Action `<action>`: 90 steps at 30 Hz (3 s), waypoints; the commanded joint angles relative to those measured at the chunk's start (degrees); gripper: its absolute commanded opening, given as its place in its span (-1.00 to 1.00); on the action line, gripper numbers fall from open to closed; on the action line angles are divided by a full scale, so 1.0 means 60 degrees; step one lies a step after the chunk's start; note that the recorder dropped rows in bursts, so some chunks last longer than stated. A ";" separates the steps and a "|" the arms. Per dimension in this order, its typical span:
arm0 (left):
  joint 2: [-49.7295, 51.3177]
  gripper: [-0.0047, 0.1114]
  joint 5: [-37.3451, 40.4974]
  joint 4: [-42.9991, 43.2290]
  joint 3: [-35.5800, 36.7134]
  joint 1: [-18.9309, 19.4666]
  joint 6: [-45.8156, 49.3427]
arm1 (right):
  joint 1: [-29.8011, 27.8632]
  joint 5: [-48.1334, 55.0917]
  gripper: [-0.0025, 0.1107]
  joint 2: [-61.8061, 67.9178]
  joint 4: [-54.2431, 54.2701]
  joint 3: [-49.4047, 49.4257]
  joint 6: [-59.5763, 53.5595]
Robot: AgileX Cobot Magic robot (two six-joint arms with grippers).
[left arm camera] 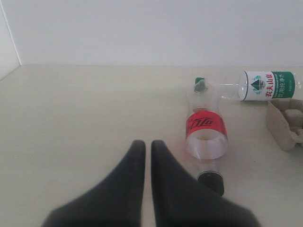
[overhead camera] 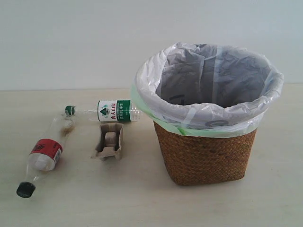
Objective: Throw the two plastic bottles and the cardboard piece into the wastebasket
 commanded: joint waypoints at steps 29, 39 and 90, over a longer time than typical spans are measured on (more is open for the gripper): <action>-0.0038 -0.85 -1.1132 0.0208 -0.0143 0.0030 -0.2461 | 0.0013 -0.0073 -0.91 -0.0053 -0.0076 -0.0011 -0.0046; 0.1960 -0.85 -0.5417 0.0141 -0.3616 0.0030 -0.3521 | 0.0013 -0.0073 -0.91 -0.0053 -0.0076 -0.0011 -0.0046; 1.6449 0.96 0.4452 -0.5666 -1.0862 -0.0396 0.6328 | 0.0013 -0.0073 -0.91 -0.0053 -0.0076 -0.0011 -0.0046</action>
